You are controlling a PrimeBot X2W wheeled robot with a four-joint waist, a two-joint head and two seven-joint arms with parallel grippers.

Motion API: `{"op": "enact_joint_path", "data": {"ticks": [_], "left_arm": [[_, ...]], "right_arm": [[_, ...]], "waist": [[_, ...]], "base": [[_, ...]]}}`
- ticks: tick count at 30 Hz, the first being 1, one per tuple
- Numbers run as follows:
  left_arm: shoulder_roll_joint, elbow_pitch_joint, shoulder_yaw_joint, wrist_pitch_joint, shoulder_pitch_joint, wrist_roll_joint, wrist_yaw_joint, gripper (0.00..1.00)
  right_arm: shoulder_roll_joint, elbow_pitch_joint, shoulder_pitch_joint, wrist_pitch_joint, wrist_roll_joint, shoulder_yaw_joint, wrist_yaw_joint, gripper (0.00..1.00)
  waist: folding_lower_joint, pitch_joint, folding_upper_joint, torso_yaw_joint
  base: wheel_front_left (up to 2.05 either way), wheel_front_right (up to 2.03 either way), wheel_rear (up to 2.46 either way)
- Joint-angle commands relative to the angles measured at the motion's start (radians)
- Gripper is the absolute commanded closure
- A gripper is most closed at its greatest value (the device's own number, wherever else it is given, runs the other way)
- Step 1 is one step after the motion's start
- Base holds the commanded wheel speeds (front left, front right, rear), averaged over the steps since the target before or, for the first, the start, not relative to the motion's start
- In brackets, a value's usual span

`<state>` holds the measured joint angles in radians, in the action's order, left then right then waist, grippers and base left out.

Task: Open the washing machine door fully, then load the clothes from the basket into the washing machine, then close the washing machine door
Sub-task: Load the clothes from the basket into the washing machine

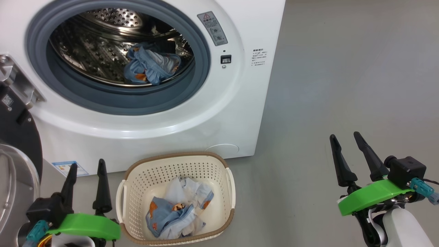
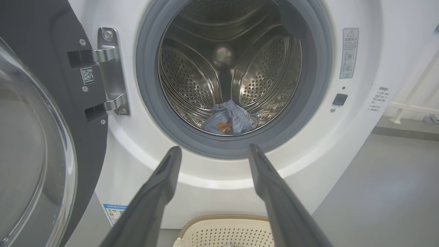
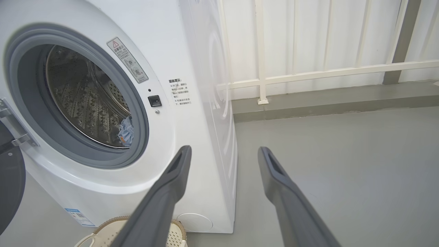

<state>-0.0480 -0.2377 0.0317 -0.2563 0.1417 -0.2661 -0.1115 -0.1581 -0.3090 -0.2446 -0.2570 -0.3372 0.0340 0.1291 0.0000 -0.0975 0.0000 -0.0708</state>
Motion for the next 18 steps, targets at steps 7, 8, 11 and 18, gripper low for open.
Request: {"op": "enact_joint_path", "data": {"ticks": [7, 8, 11, 18], "left_arm": [[-0.011, 0.024, 0.037, -0.006, 0.011, 0.017, -0.004, 0.00], [-0.011, 0.023, 0.036, -0.006, 0.011, 0.017, -0.005, 0.00], [-0.010, -0.004, 0.024, -0.003, 0.010, 0.017, -0.007, 0.00], [-0.029, -0.109, -0.025, 0.038, 0.062, 0.002, -0.013, 0.00]], "right_arm": [[-0.012, 0.020, 0.002, -0.005, 0.000, 0.030, 0.002, 0.00], [-0.012, 0.020, 0.002, -0.005, -0.001, 0.031, 0.002, 0.00], [-0.010, 0.021, 0.002, -0.005, -0.001, 0.034, 0.002, 0.00], [-0.004, 0.024, -0.006, -0.005, -0.004, 0.040, 0.002, 0.00]], "waist": [[0.0000, -0.011, 0.0000, -0.007], [0.0000, -0.013, 0.0000, -0.008], [0.0000, -0.019, 0.0000, -0.012], [0.0000, -0.070, 0.0000, -0.025]], "base": [[0.00, 0.00, 0.00], [0.00, 0.00, 0.00], [0.00, 0.00, 0.00], [0.00, 0.00, 0.00]]}}
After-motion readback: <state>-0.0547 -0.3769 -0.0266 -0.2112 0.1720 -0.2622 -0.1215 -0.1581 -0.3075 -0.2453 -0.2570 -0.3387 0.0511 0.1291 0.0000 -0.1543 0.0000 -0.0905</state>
